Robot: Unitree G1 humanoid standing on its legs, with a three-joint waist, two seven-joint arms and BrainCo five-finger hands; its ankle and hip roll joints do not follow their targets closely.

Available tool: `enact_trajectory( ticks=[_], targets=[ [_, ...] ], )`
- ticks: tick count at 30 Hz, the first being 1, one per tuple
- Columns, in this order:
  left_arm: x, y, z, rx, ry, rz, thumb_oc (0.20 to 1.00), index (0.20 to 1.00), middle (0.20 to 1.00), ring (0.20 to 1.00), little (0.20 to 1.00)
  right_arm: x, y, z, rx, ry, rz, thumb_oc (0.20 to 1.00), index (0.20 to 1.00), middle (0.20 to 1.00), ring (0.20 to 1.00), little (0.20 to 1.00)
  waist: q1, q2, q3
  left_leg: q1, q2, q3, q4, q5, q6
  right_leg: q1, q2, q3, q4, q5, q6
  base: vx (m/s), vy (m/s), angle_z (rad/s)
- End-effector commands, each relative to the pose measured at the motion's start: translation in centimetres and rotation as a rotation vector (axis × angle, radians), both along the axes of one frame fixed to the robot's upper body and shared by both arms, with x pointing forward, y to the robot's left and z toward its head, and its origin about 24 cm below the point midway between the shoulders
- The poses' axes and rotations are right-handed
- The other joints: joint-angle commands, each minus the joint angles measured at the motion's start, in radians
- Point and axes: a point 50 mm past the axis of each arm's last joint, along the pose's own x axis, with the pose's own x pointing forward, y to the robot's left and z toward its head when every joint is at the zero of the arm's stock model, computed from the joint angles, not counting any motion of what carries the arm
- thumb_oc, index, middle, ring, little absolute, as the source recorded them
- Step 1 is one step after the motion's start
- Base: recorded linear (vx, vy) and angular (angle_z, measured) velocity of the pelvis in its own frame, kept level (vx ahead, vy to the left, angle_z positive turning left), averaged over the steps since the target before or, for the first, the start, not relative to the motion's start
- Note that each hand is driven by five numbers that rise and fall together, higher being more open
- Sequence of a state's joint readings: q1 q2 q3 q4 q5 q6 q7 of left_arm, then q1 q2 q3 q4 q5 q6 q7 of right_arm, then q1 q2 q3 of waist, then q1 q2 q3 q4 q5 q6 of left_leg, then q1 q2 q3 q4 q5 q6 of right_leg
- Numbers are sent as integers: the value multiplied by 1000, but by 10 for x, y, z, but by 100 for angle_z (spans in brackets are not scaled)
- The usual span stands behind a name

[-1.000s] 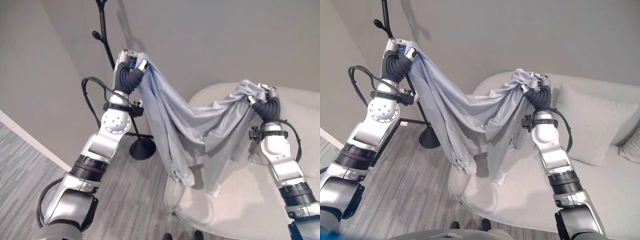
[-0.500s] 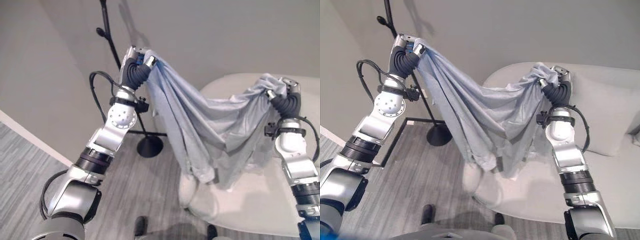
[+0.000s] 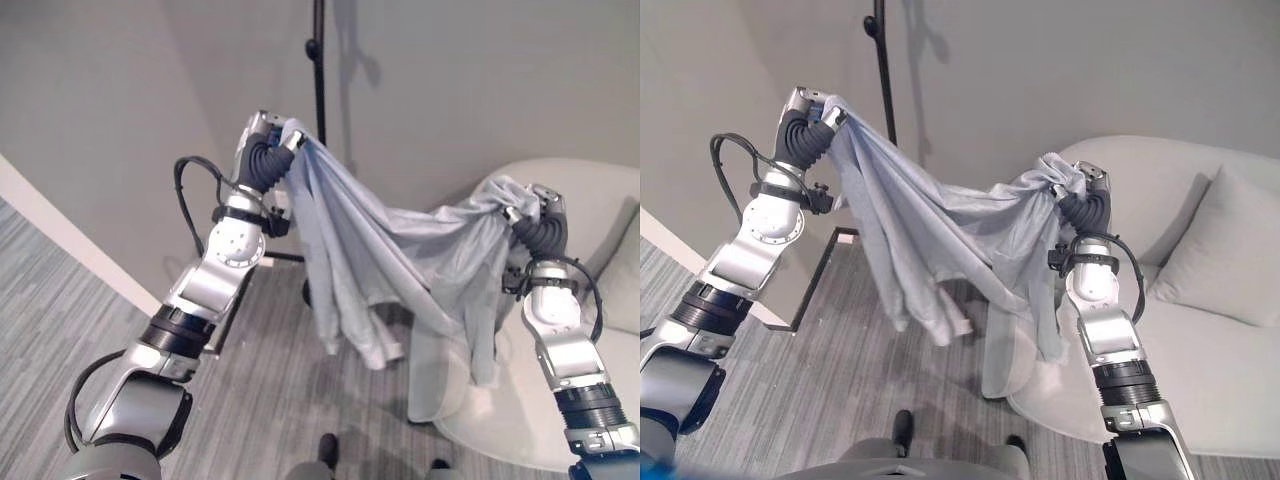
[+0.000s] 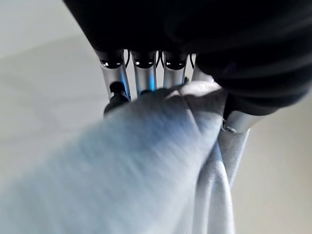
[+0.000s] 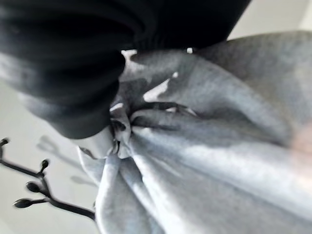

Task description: Hang the clothes on the sofa on the clothes rack.

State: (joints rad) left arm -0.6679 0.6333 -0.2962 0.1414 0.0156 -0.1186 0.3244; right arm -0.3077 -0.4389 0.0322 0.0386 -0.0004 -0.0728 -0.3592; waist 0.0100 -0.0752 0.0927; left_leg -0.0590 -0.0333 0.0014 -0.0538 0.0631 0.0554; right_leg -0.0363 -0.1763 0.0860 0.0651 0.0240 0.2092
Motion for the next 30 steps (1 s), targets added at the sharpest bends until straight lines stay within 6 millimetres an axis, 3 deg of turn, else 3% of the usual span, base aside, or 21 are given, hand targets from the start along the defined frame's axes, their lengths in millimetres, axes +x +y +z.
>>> enact_trajectory(
  ticks=[1, 2, 8, 13, 17, 19, 20, 21, 22, 23, 24, 27, 30],
  targets=[
    [-5, -5, 30, -46, -137, -21, 200, 200, 200, 200, 200, 1, -13, 30, -96, -113, -23, 200, 200, 200, 200, 200, 0, 11, -93, 19, 29, -22, 12, -49, -90, 45, 140, -9, -65, -22, -78, 82, 62, 10],
    [-5, -6, 30, -42, -134, -23, 200, 200, 200, 200, 200, 1, -13, 30, -105, -113, -21, 200, 200, 200, 200, 200, -1, 11, -89, 37, 21, -30, 9, -50, -88, 47, 159, 3, -73, -16, -85, 88, 22, 15],
    [-7, -5, 29, -42, -136, -21, 200, 200, 200, 200, 200, 2, -14, 30, -125, -101, -23, 200, 200, 200, 200, 200, -2, 22, -99, 89, 12, -28, -10, -50, -93, 86, 166, -21, -142, 32, -82, 80, -13, 5],
    [-7, -5, 25, -51, -119, -25, 200, 200, 200, 200, 200, 0, -15, 26, -126, -80, -20, 200, 200, 200, 200, 200, -19, 25, -113, 114, 25, -32, -4, -71, -97, 111, 161, -38, -152, 19, -80, 92, -69, 8],
    [-7, -11, 29, -66, -124, -57, 200, 200, 200, 200, 200, -2, -18, 31, -116, -106, -19, 200, 200, 200, 200, 200, -36, 15, -68, 6, 26, -47, 204, -109, -127, 120, 148, -61, -147, 11, -101, -36, -78, 10],
    [-7, -11, 29, -66, -125, -57, 200, 200, 200, 200, 200, -2, -18, 31, -115, -107, -19, 200, 200, 200, 200, 200, -38, 16, -68, -1, 26, -49, 217, -114, -128, 120, 148, -63, -147, 11, -101, -22, 15, 21],
    [-7, -13, 29, -84, -125, -73, 200, 200, 200, 200, 200, -3, -22, 33, -121, -115, -35, 200, 200, 200, 200, 200, -45, 16, -55, -61, 50, -45, 277, -105, -141, 125, 137, -77, -148, 4, -102, 12, 114, 18],
    [-7, -12, 28, -82, -119, -70, 200, 200, 200, 200, 200, -3, -23, 35, -119, -121, -41, 200, 200, 200, 200, 200, -42, 19, -56, -66, 93, -47, 235, -86, -136, 128, 128, -79, -150, -3, -93, 14, 110, 17],
    [-7, -12, 28, -82, -119, -70, 200, 200, 200, 200, 200, -3, -23, 35, -119, -120, -41, 200, 200, 200, 200, 200, -41, 19, -57, -61, 94, -46, 226, -82, -137, 128, 128, -78, -150, -2, -93, 68, 116, 11],
    [-6, -12, 28, -80, -118, -68, 200, 200, 200, 200, 200, -3, -23, 36, -118, -125, -40, 200, 200, 200, 200, 200, -37, 20, -60, -57, 121, -52, 191, -53, -144, 126, 124, -75, -149, -5, -90, 114, 158, 16],
    [-5, -12, 29, -77, -119, -65, 200, 200, 200, 200, 200, -3, -24, 37, -121, -128, -43, 200, 200, 200, 200, 200, -33, 28, -66, -58, 164, -75, 83, 16, -165, 125, 120, -68, -150, -19, -83, 112, 162, 10],
    [-4, -13, 30, -82, -119, -70, 200, 200, 200, 200, 200, -3, -28, 40, -119, -137, -58, 200, 200, 200, 200, 200, -35, 35, -61, -100, 193, -74, 12, 44, -185, 142, 105, -62, -151, -47, -73, 131, 239, 1],
    [-2, -13, 28, -86, -114, -68, 200, 200, 200, 200, 200, -4, -30, 36, -128, -124, -70, 200, 200, 200, 200, 200, -31, 65, -80, -64, 213, -71, -29, 74, -218, 157, 87, -53, -152, -49, -53, 130, 343, -11]
  ],
)
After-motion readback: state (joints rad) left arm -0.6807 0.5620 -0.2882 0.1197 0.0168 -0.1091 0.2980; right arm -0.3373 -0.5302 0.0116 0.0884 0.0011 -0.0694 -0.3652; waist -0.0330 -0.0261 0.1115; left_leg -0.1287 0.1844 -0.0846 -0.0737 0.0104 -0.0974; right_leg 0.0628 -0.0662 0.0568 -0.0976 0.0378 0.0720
